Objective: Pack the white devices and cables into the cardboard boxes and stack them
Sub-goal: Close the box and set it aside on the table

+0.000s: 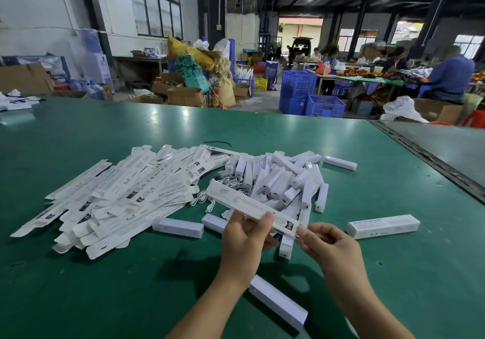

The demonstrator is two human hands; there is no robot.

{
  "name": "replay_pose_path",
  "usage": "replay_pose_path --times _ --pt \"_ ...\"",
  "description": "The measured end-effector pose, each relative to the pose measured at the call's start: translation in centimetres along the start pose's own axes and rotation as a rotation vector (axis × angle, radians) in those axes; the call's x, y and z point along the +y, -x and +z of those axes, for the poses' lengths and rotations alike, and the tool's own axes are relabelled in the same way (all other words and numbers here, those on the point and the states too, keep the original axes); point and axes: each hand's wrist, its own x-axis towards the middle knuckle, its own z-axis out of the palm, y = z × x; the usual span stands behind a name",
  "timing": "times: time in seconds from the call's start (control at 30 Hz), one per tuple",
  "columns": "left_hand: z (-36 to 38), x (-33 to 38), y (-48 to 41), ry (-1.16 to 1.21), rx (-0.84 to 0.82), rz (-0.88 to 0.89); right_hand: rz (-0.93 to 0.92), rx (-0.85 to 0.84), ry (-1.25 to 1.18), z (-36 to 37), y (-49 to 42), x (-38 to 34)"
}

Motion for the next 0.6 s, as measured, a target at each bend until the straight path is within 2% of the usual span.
replay_pose_path --times 0.3,0.47,0.6 --pt "-0.3 0.3 -0.3 -0.016 0.103 0.019 0.148 -0.103 -0.055 0.3 0.0 -0.2" --pt "-0.4 0.7 -0.3 0.002 0.080 0.006 0.063 -0.111 0.084 0.5 0.6 -1.0" --pt "-0.5 0.9 -0.3 0.030 0.102 -0.017 0.005 -0.180 0.118 0.4 0.8 -1.4"
